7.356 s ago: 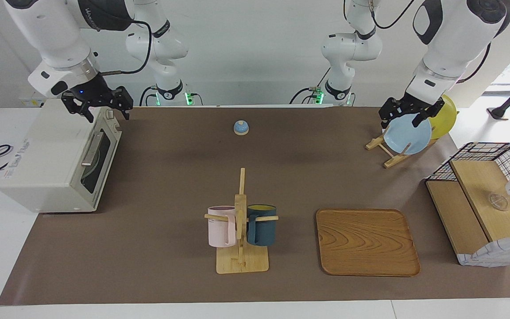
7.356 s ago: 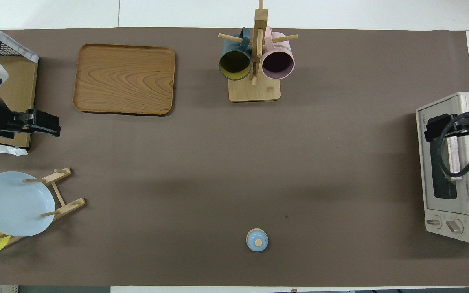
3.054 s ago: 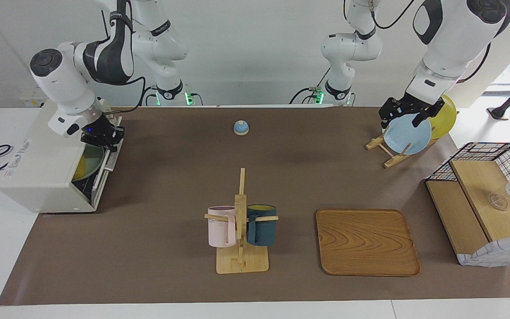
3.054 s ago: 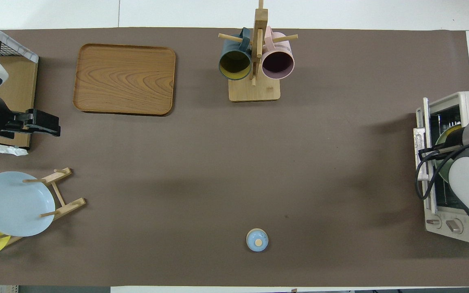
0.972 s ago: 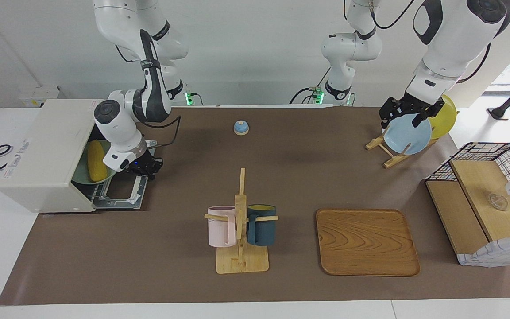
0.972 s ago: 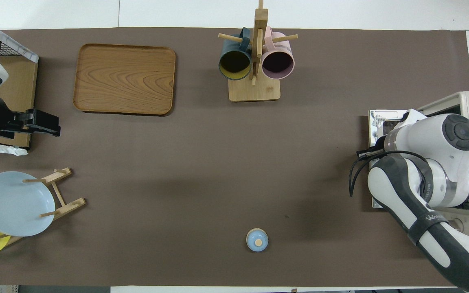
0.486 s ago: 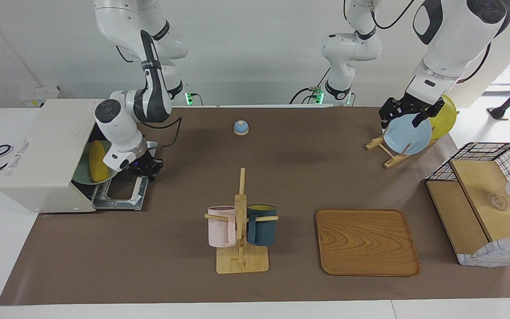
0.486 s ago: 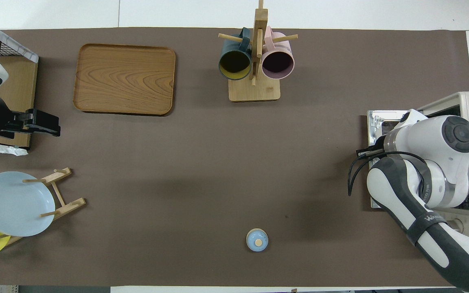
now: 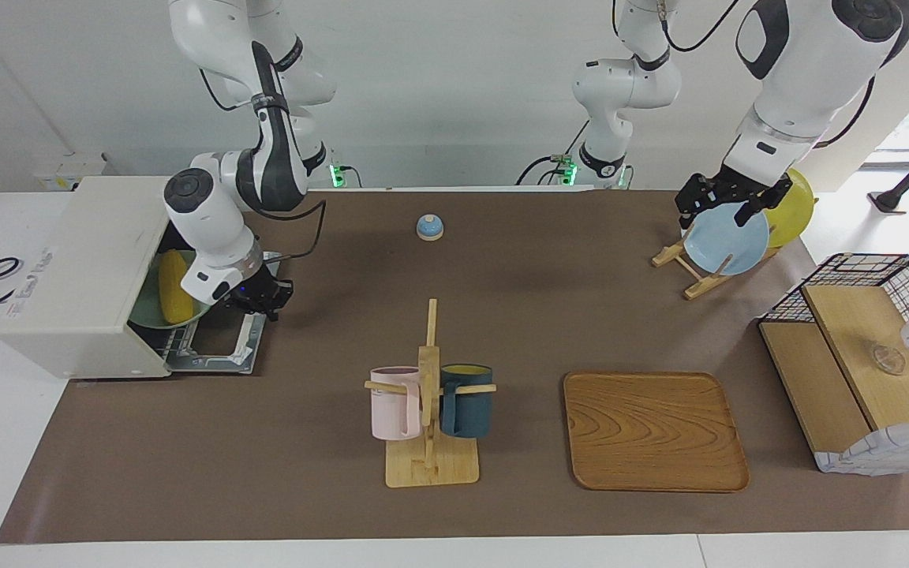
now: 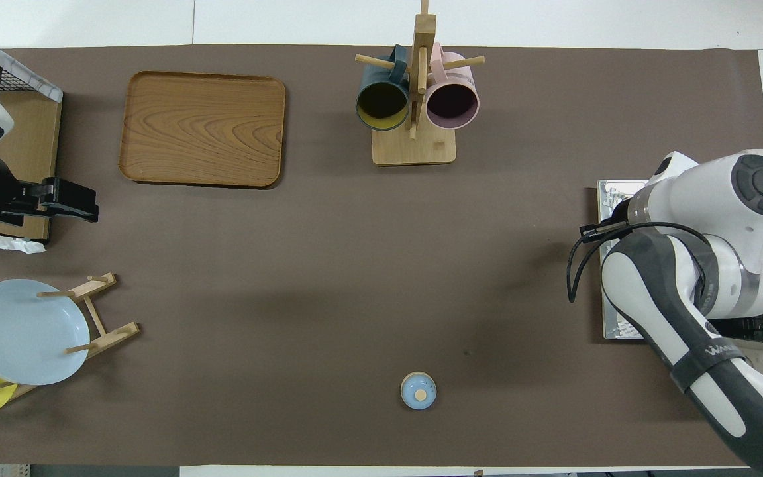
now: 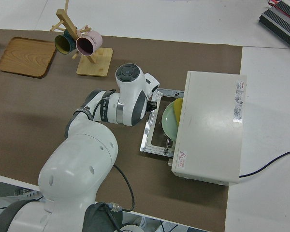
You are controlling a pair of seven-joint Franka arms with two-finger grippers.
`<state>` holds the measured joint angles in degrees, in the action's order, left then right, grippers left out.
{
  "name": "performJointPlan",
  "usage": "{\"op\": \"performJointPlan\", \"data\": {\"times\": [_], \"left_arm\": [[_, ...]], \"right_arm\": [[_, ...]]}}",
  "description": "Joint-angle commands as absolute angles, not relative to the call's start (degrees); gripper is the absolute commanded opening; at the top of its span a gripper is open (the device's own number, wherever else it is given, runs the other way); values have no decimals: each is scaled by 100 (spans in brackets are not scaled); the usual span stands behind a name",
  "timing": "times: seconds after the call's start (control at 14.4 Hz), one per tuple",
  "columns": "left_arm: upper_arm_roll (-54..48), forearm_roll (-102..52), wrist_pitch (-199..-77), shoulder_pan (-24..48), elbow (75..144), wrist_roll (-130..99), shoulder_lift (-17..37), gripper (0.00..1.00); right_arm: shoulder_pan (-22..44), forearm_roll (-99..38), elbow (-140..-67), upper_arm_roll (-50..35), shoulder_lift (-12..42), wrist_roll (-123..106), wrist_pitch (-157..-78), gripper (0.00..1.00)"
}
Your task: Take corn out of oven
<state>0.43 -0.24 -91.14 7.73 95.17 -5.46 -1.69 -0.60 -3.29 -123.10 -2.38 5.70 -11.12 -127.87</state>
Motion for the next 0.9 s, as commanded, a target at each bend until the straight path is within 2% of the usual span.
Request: {"op": "performJointPlan", "data": {"times": [0.0, 0.07, 0.21, 0.28, 0.56, 0.83], "left_arm": [[-9, 97, -9123, 694, 9615, -519, -246, 100], [-9, 97, -9123, 694, 9615, -519, -246, 100], [-9, 97, -9123, 694, 9615, -519, -246, 100], [-9, 97, -9123, 694, 9615, -519, -246, 100], [-9, 97, -9123, 694, 9615, -519, -246, 100], [-9, 97, -9123, 694, 9615, -519, -246, 100]], "right_arm": [[-87, -299, -12217, -150, 379, -1028, -12298, 0], [-131, -299, -12217, -115, 317, -1028, -12096, 9], [-421, -299, -12217, -132, 185, -1011, -11875, 32], [-431, -299, -12217, -114, 167, -1011, -11770, 35], [-571, -185, -12208, -114, -96, -1011, -11338, 35], [-580, 331, -12243, -123, -114, -1019, -11425, 35]]}}
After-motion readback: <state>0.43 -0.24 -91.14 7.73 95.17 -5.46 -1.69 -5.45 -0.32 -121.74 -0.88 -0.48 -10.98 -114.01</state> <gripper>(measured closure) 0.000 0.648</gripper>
